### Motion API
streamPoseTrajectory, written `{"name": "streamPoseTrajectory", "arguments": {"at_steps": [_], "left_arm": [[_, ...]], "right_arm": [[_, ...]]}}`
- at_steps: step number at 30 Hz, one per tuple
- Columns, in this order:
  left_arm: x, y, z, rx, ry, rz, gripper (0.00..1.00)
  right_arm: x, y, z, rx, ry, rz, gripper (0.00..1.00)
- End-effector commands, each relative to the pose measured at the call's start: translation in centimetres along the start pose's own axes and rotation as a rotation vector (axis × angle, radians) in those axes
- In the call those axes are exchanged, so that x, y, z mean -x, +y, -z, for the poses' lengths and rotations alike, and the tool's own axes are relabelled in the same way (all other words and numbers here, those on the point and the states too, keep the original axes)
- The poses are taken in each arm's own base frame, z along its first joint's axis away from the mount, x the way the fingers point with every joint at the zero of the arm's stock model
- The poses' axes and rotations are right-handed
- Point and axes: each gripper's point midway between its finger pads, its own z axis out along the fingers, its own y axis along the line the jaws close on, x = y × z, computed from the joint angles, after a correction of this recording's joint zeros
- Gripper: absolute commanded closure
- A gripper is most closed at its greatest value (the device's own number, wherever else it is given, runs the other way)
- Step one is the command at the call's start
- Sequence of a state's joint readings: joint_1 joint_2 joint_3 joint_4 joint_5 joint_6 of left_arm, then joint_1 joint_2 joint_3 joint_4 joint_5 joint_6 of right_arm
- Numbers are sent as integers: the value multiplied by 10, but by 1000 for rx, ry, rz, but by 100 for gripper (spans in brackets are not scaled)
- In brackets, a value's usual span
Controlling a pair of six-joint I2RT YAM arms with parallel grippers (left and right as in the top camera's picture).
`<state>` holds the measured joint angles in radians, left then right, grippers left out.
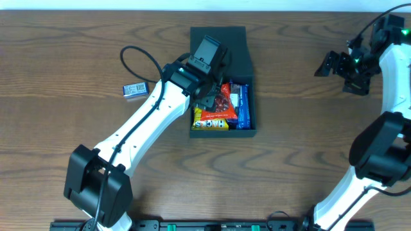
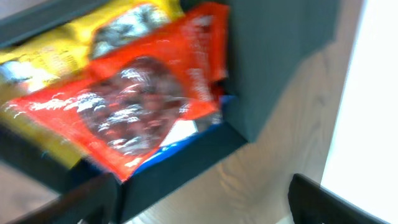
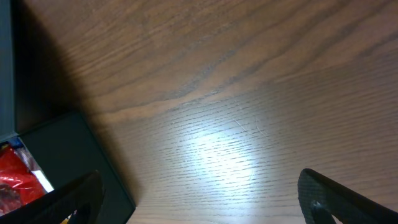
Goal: Pack container
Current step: 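Press the red-orange bag down into the box with the left gripper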
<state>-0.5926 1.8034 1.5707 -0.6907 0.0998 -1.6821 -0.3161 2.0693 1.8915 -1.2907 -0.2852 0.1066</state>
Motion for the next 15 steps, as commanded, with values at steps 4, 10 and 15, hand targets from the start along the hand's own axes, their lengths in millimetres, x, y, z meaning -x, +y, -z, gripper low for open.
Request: {"name": "streamPoseTrajectory", "arguments": {"at_steps": [4, 10, 15], "left_arm": [[17, -20, 7, -49, -124, -493, 87], [25, -20, 4, -13, -187, -792, 94], [17, -8, -20, 51, -153, -1005, 94]], "right_arm": [[4, 2, 3, 11, -13, -7, 1], [4, 2, 3, 12, -15, -6, 1], [5, 2, 3, 12, -18, -5, 1]]}}
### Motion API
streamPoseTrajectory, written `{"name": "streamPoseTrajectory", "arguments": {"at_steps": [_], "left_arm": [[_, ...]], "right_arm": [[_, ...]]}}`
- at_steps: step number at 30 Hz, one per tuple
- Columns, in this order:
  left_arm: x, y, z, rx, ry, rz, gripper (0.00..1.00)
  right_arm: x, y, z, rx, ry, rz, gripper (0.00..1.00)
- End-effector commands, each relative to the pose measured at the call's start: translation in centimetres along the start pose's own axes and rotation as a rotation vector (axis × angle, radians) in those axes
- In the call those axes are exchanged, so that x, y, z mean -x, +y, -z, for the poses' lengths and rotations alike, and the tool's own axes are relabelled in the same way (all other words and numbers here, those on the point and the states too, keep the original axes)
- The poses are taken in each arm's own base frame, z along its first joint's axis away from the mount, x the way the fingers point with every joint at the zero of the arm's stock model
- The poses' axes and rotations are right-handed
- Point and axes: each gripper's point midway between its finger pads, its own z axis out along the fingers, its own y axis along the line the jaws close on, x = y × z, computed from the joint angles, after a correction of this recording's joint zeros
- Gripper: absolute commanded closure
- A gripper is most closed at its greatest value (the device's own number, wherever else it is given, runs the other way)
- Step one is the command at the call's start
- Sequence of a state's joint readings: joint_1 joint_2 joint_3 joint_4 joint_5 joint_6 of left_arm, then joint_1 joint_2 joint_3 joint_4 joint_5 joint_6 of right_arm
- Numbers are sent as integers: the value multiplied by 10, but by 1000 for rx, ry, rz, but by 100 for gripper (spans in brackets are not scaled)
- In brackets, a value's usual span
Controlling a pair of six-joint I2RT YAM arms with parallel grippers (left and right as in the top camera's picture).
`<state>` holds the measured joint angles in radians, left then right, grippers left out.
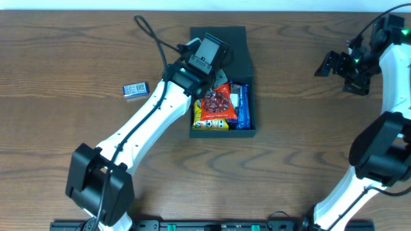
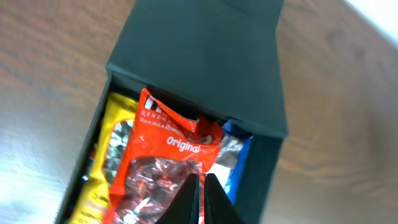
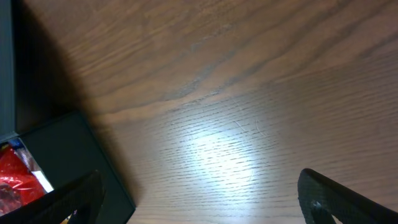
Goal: Pack container
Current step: 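Press the red-orange bag down into the box with the left gripper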
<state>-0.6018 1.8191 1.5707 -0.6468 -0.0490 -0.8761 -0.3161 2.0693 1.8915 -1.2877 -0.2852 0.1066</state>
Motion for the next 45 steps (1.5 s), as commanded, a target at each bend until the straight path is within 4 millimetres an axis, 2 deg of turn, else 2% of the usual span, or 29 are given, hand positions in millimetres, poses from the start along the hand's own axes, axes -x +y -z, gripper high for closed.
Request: {"name": "streamPoseTrajectory", "arguments": {"at_steps": [1, 6, 11, 15, 23, 25, 27, 31, 33, 34, 36, 40, 44, 45], "left_arm": [[-12, -1, -20, 27, 31, -225, 94], [-35, 5, -50, 41, 122, -358, 94], [-55, 29, -71, 123, 213, -412, 94], [-59, 54, -68, 227, 244, -477, 94], [-53, 83, -49, 372, 251, -550, 94], [-48, 78, -42, 357, 234, -546, 94], [-39, 64, -32, 316, 196, -537, 94], [-2, 16, 1, 172, 44, -512, 94], [7, -8, 7, 75, -4, -548, 94], [6, -22, 7, 8, -6, -587, 94], [-3, -35, 0, -68, 26, -621, 94], [-17, -28, -26, -54, 94, -649, 94], [-48, -27, -55, -121, 224, -718, 94], [-50, -26, -59, -116, 232, -718, 94]], "right_arm": [[5, 2, 3, 12, -16, -6, 1], [4, 1, 3, 5, -15, -6, 1], [4, 0, 3, 4, -14, -7, 1], [4, 1, 3, 4, -11, -7, 1], [4, 0, 3, 4, -12, -7, 1], [4, 0, 3, 4, -14, -6, 1], [4, 0, 3, 4, -15, -6, 1], [5, 0, 3, 4, -16, -6, 1], [5, 0, 3, 4, -16, -6, 1], [4, 1, 3, 4, -15, -6, 1], [4, 1, 3, 4, -14, -6, 1], [4, 0, 3, 4, -12, 0, 1], [4, 0, 3, 4, -12, 0, 1], [4, 1, 3, 4, -12, 1, 1]]}}
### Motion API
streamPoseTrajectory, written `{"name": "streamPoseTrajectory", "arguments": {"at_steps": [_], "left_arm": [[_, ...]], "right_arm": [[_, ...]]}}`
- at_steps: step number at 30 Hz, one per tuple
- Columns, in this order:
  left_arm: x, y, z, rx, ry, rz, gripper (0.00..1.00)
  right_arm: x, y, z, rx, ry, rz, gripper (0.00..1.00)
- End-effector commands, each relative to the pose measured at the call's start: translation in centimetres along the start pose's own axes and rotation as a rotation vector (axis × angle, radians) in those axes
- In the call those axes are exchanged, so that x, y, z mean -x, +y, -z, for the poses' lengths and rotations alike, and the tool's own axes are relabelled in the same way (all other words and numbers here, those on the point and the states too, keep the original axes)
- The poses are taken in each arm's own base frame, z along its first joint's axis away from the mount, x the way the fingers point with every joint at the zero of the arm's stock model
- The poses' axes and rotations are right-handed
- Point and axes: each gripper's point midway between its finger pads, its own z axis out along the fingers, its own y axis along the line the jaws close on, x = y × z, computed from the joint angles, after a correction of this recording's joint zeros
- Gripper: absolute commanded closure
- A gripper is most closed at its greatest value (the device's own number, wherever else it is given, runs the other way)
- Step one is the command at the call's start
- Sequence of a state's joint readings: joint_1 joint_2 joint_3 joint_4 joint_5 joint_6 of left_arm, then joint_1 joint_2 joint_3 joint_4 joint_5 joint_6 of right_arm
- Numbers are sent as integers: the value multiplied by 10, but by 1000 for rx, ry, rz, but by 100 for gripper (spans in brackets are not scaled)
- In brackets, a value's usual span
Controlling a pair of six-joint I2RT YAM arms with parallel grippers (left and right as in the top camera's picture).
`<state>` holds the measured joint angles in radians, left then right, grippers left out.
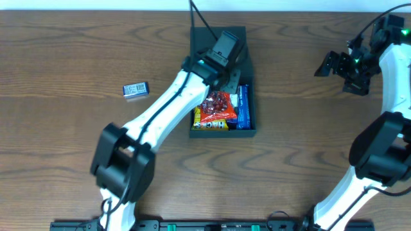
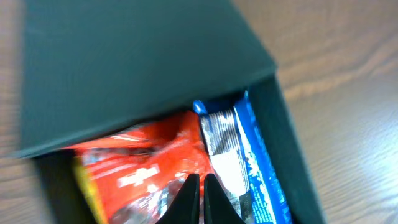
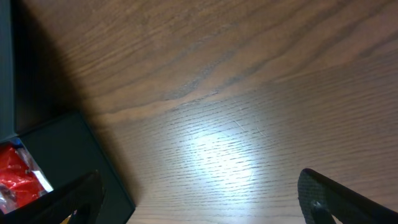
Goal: Pack container
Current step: 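Press the red-orange bag down into the box with the left gripper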
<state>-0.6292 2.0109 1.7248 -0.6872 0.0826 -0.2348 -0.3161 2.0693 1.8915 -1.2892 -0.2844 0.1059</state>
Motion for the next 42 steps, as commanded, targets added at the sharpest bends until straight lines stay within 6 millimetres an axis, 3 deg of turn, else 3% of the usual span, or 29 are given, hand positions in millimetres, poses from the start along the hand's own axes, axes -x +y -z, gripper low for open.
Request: {"name": "streamPoseTrajectory", "arguments": {"at_steps": [1, 10, 23, 28, 30, 37, 42], "left_arm": [[-16, -8, -22, -60, 70, -56, 94], [-42, -8, -49, -90, 174, -121, 94], [-83, 23, -38, 32, 351, -255, 94], [-89, 26, -34, 42, 380, -253, 94], [-84, 24, -31, 42, 361, -237, 94], [-21, 9, -1, 46, 176, -177, 94], [5, 25, 21, 168, 77, -105, 94]], "right_arm": [[4, 1, 3, 5, -13, 0, 1], [4, 1, 3, 5, -13, 0, 1], [4, 1, 3, 5, -13, 0, 1], [4, 1, 3, 5, -13, 0, 1], [4, 1, 3, 5, -14, 0, 1], [4, 0, 3, 4, -12, 0, 1], [2, -4, 3, -21, -5, -3, 1]]}}
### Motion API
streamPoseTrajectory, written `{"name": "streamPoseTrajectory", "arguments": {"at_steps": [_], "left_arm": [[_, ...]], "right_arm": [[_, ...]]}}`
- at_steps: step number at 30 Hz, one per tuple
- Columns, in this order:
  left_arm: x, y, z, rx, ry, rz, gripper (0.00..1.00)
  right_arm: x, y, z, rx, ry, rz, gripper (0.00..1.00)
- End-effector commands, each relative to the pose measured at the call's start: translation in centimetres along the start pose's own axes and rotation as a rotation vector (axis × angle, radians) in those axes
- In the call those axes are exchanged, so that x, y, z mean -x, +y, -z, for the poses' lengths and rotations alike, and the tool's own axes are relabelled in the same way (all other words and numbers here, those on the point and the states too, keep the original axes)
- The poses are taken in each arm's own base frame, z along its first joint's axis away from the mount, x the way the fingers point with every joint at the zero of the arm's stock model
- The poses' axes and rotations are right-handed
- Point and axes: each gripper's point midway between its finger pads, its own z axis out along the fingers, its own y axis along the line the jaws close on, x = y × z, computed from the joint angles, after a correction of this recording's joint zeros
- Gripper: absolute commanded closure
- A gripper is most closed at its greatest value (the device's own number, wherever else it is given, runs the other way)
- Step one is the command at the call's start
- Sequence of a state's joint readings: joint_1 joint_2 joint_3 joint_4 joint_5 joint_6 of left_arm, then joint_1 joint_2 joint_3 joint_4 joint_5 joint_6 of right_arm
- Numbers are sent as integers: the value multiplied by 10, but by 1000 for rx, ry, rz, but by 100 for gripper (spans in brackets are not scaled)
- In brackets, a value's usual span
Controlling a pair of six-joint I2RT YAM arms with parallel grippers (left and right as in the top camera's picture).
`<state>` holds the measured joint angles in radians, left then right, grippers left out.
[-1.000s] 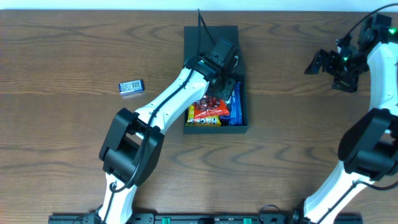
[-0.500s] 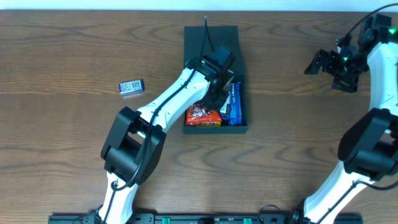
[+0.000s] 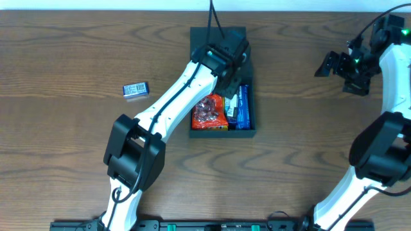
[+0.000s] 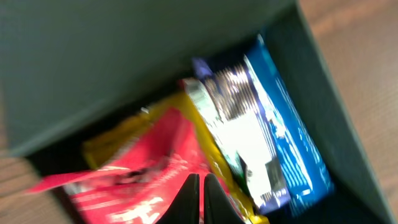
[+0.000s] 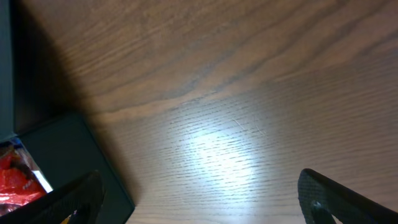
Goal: Pack container
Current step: 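Press the red-orange bag down into the box with the left gripper, then withdraw the left gripper and move it to the small blue box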
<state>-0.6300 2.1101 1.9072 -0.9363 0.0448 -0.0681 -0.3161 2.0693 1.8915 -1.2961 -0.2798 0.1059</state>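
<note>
The black container (image 3: 252, 131) lies open in the middle of the table, its lid (image 3: 218, 35) flat behind it. Inside are a red snack packet (image 3: 208, 110), a yellow packet (image 4: 219, 167) mostly under the red one, and a blue packet (image 3: 243, 108) against the right wall. My left gripper (image 3: 226, 90) is down in the container, shut with nothing between its fingers (image 4: 192, 186), its tips on the red packet (image 4: 143, 180). A silver-white wrapper (image 4: 239, 134) lies on the blue packet (image 4: 287, 146). My right gripper (image 3: 326, 64) hangs open far to the right.
A small blue-and-white packet (image 3: 135, 89) lies on the wooden table (image 3: 64, 141) left of the container. The left arm crosses the container's left wall. The right wrist view shows bare wood and a corner of the container (image 5: 68, 155).
My shut left gripper has gone from near the lid's hinge further down into the container. The red packet now lies lower and more to the left, covering most of the yellow one.
My left gripper was open over the red packet in the container. It then stood shut above the packets near the lid, later shut over the right side by the blue packet, and now rests on the red one. The right arm stayed still.
</note>
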Motion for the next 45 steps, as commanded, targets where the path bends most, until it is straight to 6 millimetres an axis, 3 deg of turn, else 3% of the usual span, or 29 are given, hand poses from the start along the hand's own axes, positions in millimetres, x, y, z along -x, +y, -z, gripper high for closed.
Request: {"name": "streamPoseTrajectory", "arguments": {"at_steps": [1, 8, 20, 25, 29, 35, 36, 38, 41, 45], "left_arm": [[13, 25, 23, 122, -70, 75, 94], [-8, 46, 3, 130, -3, 168, 94], [-48, 35, -43, 6, 92, 192, 94], [-53, 37, -47, 11, 100, 193, 95], [-33, 35, -32, 2, 44, 191, 94], [20, 34, 33, -7, -152, 183, 94], [30, 40, 53, 19, -207, 186, 94], [37, 51, 74, 72, -266, 198, 94], [38, 87, 104, 207, -332, 262, 94], [22, 128, 102, 249, -287, 412, 94]], "right_arm": [[3, -4, 3, -18, -10, -2, 1], [1, -4, 3, -20, -3, -4, 1], [-1, -4, 3, -20, 8, -8, 1], [-3, -2, 3, -21, 15, -5, 1], [-4, 0, 2, -20, 16, -1, 1], [-4, 1, 2, -21, 18, 2, 1], [-4, 1, 2, -22, 18, 3, 1], [-4, 0, 2, -22, 19, 2, 1], [-4, 0, 2, -22, 19, 2, 1], [-4, 0, 2, -22, 19, 2, 1]]}}
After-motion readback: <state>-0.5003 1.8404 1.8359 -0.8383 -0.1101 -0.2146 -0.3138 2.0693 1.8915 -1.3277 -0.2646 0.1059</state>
